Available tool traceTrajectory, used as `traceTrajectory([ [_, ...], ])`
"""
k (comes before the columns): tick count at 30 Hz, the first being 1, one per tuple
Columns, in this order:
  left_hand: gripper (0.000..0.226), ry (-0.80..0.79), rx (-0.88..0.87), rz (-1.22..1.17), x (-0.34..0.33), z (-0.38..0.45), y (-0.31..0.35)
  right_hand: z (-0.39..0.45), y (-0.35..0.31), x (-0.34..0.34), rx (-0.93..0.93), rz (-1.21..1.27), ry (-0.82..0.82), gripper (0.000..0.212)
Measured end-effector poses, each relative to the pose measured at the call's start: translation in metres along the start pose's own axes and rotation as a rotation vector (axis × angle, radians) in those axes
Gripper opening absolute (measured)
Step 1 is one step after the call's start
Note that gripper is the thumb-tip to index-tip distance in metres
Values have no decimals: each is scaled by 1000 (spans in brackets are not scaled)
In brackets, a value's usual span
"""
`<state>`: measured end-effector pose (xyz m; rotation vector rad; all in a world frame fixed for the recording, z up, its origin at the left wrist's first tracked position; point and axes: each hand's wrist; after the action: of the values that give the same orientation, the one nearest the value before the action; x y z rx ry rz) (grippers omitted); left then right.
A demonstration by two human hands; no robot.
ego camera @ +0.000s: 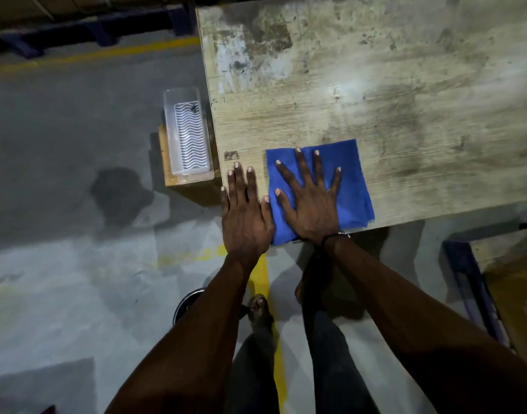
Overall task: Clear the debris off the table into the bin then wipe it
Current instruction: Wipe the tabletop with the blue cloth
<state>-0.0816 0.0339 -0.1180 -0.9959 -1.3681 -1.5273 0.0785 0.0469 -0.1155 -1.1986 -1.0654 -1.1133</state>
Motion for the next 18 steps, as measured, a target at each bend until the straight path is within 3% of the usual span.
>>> traceTrajectory([
  [6,66,41,-11,34,-2,-1,-1,-26,16,2,96,32,-22,62],
  [14,69,32,-13,64,-8,-2,-1,30,16,-12,-105,18,63,62],
  [18,71,26,-18,73,-9,-1,0,5,8,-16,-19,41,80,62],
])
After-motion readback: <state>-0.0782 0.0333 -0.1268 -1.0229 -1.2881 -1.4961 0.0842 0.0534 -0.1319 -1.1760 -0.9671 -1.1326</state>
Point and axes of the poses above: each hand's wrist, its own z-axis towards the middle knuckle, its own x-axis out of the back of the hand, y = z × x, and after that the axes turned 5 degrees about y, right-handed
